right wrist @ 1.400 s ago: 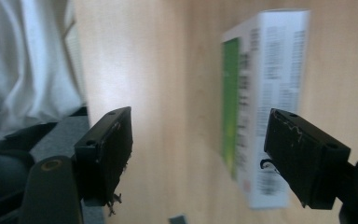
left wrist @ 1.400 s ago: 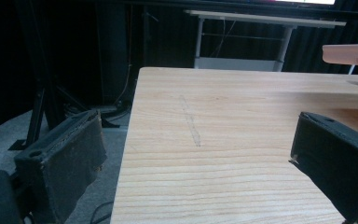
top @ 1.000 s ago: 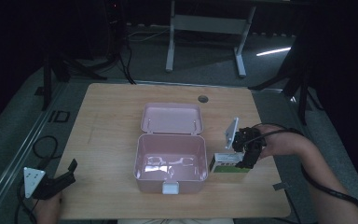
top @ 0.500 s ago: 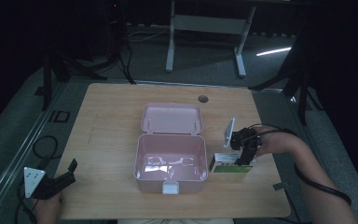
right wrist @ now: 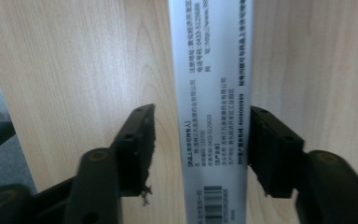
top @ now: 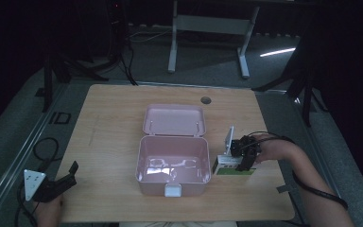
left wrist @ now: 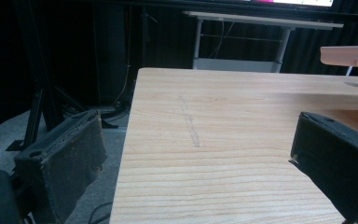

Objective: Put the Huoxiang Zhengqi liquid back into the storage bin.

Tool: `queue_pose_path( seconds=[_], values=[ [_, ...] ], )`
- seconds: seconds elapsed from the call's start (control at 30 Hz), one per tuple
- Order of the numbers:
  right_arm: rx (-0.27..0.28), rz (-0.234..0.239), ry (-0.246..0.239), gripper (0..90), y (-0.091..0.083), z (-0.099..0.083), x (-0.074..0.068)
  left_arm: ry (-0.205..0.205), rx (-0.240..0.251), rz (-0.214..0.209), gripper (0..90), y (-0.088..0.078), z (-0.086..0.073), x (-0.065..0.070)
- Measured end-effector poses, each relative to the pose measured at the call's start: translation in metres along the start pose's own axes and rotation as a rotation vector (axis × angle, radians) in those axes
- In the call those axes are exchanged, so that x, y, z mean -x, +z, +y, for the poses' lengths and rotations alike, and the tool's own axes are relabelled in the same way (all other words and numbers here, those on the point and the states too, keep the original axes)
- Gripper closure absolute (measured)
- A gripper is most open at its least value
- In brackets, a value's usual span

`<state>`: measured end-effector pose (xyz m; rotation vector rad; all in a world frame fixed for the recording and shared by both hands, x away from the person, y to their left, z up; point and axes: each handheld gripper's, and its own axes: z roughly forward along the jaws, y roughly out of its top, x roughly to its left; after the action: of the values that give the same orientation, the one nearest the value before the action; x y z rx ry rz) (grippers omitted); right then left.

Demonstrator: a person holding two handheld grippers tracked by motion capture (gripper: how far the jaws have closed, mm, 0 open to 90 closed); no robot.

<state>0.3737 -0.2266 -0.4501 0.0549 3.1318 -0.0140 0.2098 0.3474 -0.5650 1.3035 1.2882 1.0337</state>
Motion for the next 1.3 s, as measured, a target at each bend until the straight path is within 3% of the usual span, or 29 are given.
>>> queue_pose_path(
  seconds=[0.4,0.67,0.8,1.1,1.3],
  values=[
    [-0.038,0.011,0.044,57.1,0.013,0.0,0.007,0.0,0.0,-0.001,3.1,0.0,0.0,0.0],
    [-0.054,0.008,0.018,61.0,0.011,0.001,0.007,-0.001,-0.001,0.0,3.1,0.0,0.0,0.0],
    [-0.051,0.015,0.03,61.2,0.008,0.0,0.006,0.0,-0.003,0.001,3.1,0.0,0.0,0.0],
    [-0.073,0.056,0.009,61.3,-0.018,0.002,-0.01,-0.001,-0.004,0.002,3.1,0.0,0.0,0.0],
    [-0.079,0.046,0.004,61.3,-0.037,0.004,-0.019,-0.002,-0.002,0.002,3.1,0.0,0.0,0.0]
  ],
)
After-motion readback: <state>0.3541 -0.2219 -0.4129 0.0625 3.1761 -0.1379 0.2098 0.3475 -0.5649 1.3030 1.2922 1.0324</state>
